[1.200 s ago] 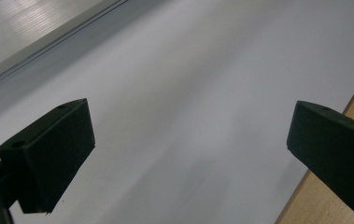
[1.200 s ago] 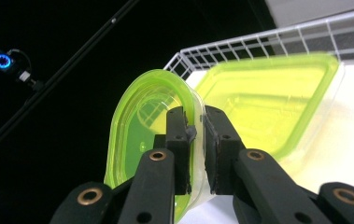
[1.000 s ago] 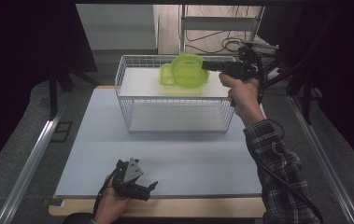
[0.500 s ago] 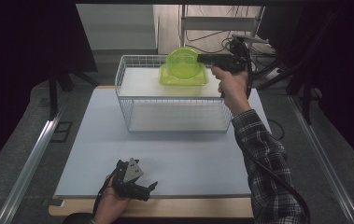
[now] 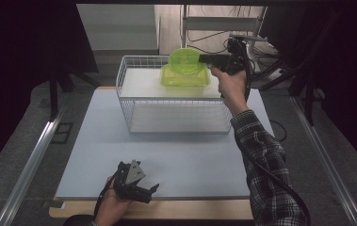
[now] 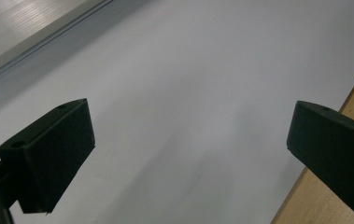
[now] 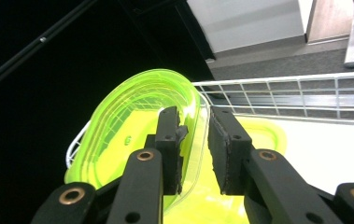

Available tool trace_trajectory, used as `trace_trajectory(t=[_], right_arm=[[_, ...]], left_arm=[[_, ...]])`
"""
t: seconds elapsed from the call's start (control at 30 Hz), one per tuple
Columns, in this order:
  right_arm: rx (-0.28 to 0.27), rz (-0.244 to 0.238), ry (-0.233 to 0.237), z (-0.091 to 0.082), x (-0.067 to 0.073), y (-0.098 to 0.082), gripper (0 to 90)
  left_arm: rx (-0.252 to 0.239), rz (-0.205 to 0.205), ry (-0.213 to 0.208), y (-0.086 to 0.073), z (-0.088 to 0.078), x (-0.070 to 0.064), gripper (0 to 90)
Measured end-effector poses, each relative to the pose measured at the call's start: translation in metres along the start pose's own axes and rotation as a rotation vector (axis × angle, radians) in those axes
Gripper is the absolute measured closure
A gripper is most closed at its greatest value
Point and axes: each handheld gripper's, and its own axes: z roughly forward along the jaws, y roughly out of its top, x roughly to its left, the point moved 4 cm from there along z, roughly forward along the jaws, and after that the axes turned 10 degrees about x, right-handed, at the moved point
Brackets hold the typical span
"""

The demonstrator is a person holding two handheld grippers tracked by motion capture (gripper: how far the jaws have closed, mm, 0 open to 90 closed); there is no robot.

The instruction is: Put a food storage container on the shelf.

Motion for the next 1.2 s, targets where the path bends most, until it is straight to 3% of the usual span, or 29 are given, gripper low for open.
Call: trace_trajectory(t=[0.17,0.37,0.63,0.83,1.2], right_arm=[[-0.001,-0.016,-0.029,0.003,-0.002,0.0,70.6],[-0.003,-0.022,-0.032,0.004,-0.001,0.0,66.1],[0.005,-0.036,-0.011,0.003,0.004,-0.001,51.9],[0.008,-0.076,0.009,-0.002,0.007,-0.004,40.3],[0.037,-0.138,0.026,-0.013,0.011,-0.018,33.7]], left_arm=[[0.007,0.002,-0.001,0.0,0.001,0.0,0.8],[0.009,0.003,0.0,0.0,0.001,-0.001,0.8],[0.013,0.006,-0.001,-0.001,0.002,-0.001,0.8],[0.016,0.005,-0.003,-0.001,0.002,-0.001,0.8],[0.019,0.005,-0.004,-0.001,0.003,-0.002,0.8]])
